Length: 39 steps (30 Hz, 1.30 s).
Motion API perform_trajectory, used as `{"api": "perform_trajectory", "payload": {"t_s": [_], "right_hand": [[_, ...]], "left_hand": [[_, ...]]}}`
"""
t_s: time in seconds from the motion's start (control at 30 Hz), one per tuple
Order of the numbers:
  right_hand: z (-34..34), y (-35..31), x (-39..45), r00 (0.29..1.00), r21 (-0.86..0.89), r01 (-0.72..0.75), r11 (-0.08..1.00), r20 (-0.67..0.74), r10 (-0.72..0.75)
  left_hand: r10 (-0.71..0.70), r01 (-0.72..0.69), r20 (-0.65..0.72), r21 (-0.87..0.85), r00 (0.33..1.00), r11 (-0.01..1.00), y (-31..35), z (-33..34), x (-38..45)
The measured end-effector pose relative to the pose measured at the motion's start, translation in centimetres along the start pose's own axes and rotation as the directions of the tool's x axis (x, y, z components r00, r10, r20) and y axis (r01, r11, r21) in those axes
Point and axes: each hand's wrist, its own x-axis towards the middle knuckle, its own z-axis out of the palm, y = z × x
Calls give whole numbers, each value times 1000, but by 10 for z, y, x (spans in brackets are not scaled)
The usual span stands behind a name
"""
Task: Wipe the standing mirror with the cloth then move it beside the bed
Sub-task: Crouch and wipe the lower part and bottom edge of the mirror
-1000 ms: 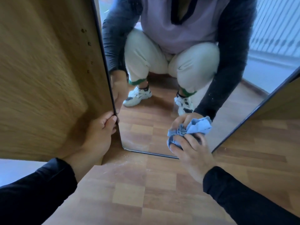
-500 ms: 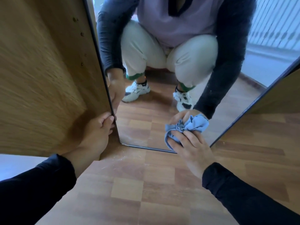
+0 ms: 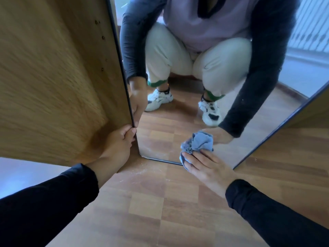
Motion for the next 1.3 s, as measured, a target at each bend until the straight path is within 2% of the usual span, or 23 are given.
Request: {"api": "perform_trajectory", "payload": {"t_s": [0.07, 0.13, 0.3, 0.43, 0.5, 0.6, 0.73, 0.9, 1.03, 1.17, 1.23, 1.3], "right_hand": [[5, 2, -16, 996, -55, 39, 998, 77, -34], [9, 4, -18, 994, -77, 61, 995, 90, -54], [12, 2, 3, 998, -63, 50, 997, -41, -52], [21, -2, 19, 983, -79, -38, 996, -182, 23], [21, -2, 24, 983, -94, -5, 996, -181, -12], [21, -3, 37, 984, -103, 67, 992, -159, -83], [22, -15, 69, 975, -56, 47, 997, -214, -58], [20, -37, 119, 978, 55, 51, 997, -203, -38], [20, -51, 162, 979, 111, 106, 988, -187, -84], [22, -62, 175, 977, 56, 194, 979, -96, -188], [32, -64, 167, 981, 86, 183, 979, -84, -176], [44, -70, 151, 987, 26, 156, 987, -47, -155]], "left_hand": [[-2, 2, -5, 6, 1000, 1000, -2, 0, 2], [-2, 2, -6, 11, 1000, 1000, -2, 0, 3], [-7, 7, -3, 36, 1000, 999, 1, -1, 2], [-25, 23, 27, 47, 999, 999, 1, -4, 1], [-6, 4, 33, 69, 999, 998, 2, -7, 3], [100, -106, 46, 138, 994, 985, 7, -12, 6], [82, -89, 72, 92, 994, 992, 9, -14, 6], [46, -50, 80, 54, 996, 997, -3, -10, 9], [41, -51, 86, 112, 995, 992, -14, -10, 10], [56, -63, 45, 163, 997, 985, -17, -9, 7], [60, -67, 46, 167, 997, 984, -16, -7, 7], [78, -83, 36, 185, 996, 979, -13, -8, 8]]}}
